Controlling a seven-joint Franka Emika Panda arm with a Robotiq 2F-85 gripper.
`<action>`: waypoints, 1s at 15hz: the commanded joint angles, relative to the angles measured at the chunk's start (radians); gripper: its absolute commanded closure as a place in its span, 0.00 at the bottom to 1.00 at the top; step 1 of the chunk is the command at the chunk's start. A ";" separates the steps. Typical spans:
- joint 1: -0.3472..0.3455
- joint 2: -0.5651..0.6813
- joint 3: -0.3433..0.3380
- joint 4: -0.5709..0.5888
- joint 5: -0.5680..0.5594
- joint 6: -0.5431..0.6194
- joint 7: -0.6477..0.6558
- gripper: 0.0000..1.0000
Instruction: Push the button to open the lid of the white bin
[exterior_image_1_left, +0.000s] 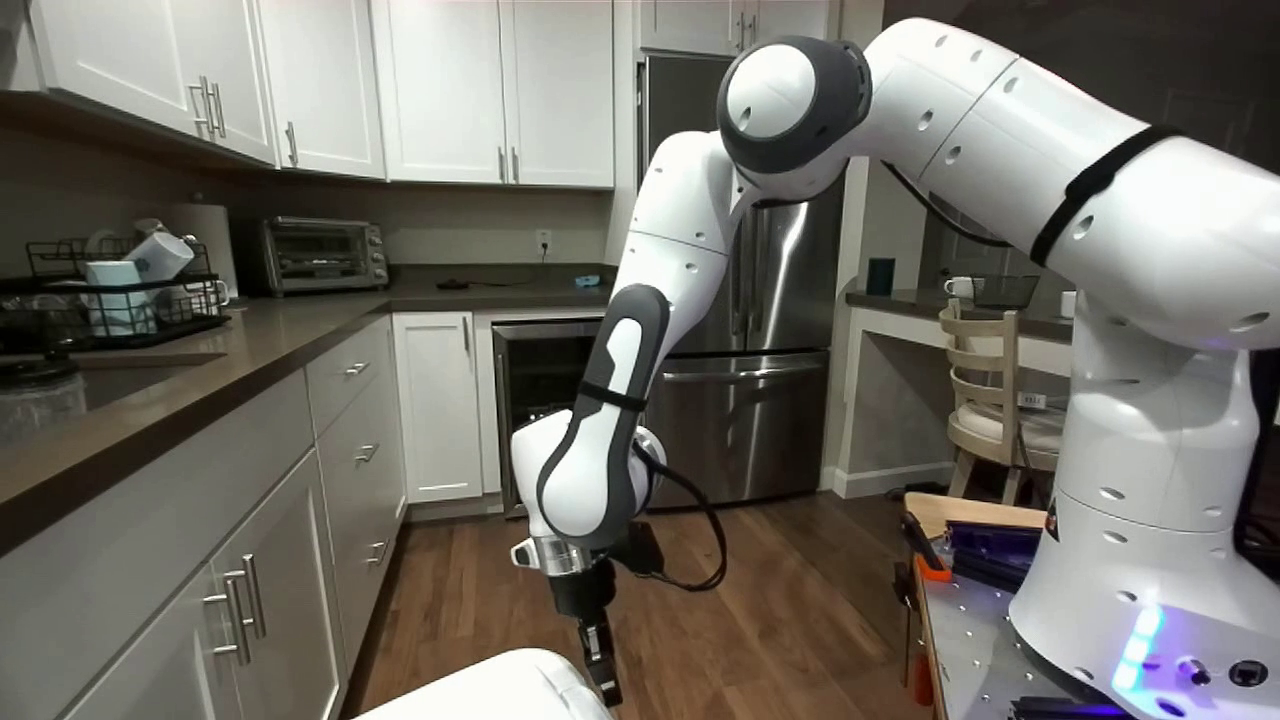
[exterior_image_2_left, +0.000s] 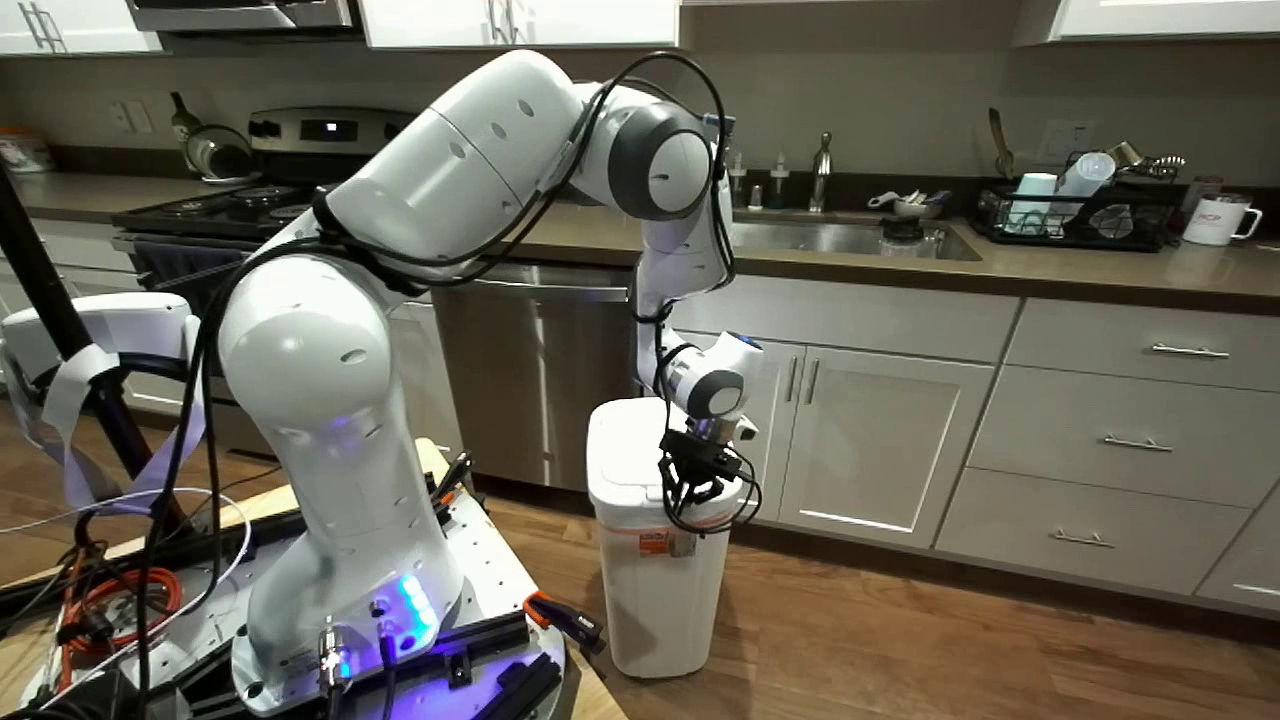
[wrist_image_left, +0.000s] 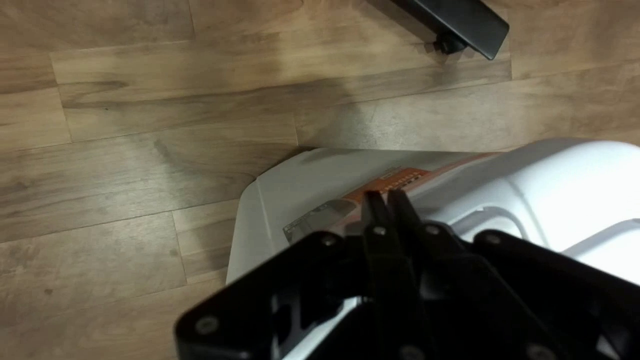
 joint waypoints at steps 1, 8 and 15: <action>0.097 -0.010 -0.053 0.039 -0.043 -0.090 0.069 0.93; 0.176 -0.016 -0.099 0.086 -0.079 -0.191 0.114 0.93; 0.125 0.035 -0.086 0.031 -0.069 -0.044 0.072 0.92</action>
